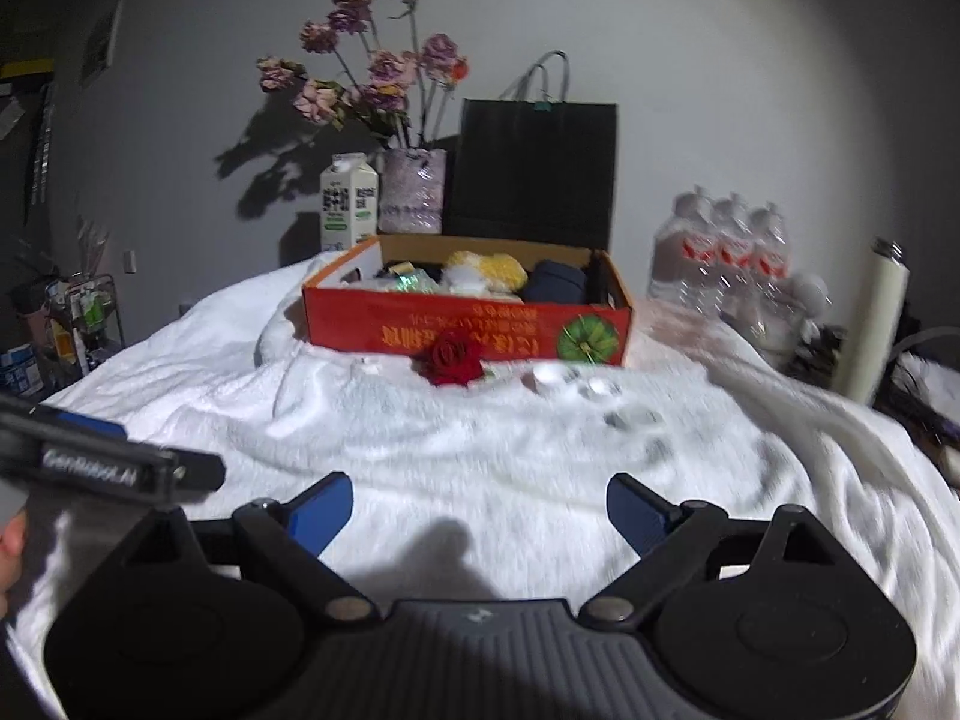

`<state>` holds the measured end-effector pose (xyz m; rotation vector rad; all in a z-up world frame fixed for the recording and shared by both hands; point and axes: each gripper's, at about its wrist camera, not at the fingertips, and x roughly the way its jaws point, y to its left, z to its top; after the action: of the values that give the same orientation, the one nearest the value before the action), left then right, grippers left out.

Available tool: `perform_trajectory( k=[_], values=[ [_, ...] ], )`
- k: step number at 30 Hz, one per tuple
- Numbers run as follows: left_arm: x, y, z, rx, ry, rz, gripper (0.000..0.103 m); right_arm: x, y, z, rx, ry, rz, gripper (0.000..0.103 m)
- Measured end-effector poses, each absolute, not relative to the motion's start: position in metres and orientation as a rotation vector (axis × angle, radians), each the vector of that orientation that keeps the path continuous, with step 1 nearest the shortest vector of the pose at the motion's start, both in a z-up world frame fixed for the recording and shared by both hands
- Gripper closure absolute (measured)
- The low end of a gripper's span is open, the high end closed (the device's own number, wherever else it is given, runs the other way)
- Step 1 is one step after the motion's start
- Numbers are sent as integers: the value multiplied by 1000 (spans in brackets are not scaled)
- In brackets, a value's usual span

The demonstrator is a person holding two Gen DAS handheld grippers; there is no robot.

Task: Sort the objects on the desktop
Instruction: 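Grasp a small white round cap with the left tool while the right tool grasps the red rose, then lift the white cap and red rose off the towel with both tools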

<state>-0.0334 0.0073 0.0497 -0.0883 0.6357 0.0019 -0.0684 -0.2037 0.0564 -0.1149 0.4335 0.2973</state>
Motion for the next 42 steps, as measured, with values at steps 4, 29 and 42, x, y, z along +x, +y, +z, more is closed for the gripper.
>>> perform_trajectory(
  k=[4,29,42],
  values=[
    [30,14,58,-59,611,-86,8,-13,-189,63,-131,410,310,13],
    [131,9,19,10,678,-78,75,132,-141,34,-123,520,329,72],
    [-20,-7,74,-97,560,-66,75,-13,-179,77,-111,367,332,72]
  ],
)
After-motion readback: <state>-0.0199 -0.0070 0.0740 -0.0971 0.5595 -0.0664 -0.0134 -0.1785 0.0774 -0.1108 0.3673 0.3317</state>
